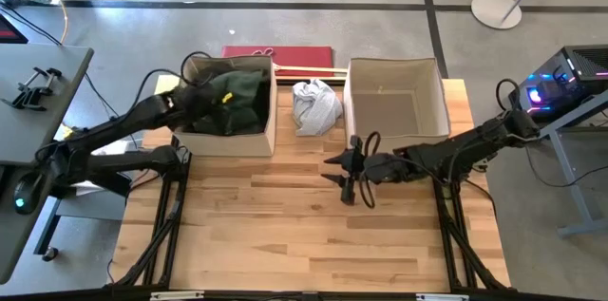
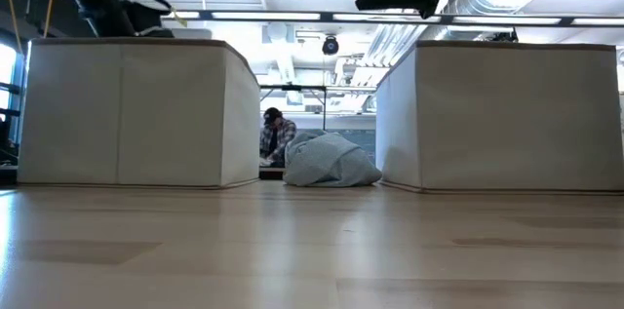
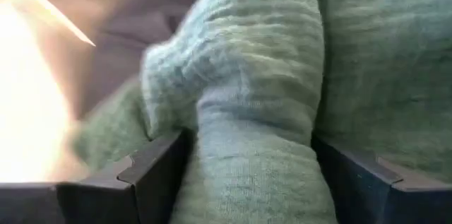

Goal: Sort clothes
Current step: Put the green shirt into the left laundry organizer, then put the white pants into the right laundry organizer

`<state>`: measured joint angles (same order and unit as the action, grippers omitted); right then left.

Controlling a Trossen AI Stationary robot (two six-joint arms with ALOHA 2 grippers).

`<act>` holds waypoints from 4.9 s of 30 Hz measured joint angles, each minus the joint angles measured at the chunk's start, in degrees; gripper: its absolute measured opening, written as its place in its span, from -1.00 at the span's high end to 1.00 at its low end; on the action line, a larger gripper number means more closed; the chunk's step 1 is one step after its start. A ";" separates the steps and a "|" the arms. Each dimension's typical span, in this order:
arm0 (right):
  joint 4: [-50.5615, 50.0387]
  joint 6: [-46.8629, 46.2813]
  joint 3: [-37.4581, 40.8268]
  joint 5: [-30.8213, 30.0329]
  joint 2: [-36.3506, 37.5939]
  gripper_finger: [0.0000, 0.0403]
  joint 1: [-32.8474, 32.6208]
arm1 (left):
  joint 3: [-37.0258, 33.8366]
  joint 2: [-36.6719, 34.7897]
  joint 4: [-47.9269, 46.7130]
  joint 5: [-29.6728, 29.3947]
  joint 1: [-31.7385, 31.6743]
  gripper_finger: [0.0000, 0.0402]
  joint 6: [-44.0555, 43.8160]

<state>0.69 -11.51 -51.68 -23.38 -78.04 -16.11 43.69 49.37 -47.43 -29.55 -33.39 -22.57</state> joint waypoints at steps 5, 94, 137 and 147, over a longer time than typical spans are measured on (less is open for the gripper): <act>-0.02 0.00 0.00 0.01 0.00 0.15 0.67 | 7.30 5.64 -2.39 -8.08 1.48 -0.40 4.63; -62.55 25.24 -68.63 13.86 -61.55 -0.23 36.04 | 5.68 2.81 8.34 14.79 9.18 -0.09 9.64; -77.23 23.93 -67.84 18.33 -57.01 0.78 12.40 | 5.74 2.81 6.53 13.46 9.25 -0.09 9.20; -81.04 23.72 -68.04 17.60 -46.55 0.79 14.49 | 5.74 2.79 6.51 10.77 9.25 -0.09 9.18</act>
<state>-80.35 12.21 -119.72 -5.78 -124.59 -1.62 49.43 52.16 -40.93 -18.79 -24.14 -13.39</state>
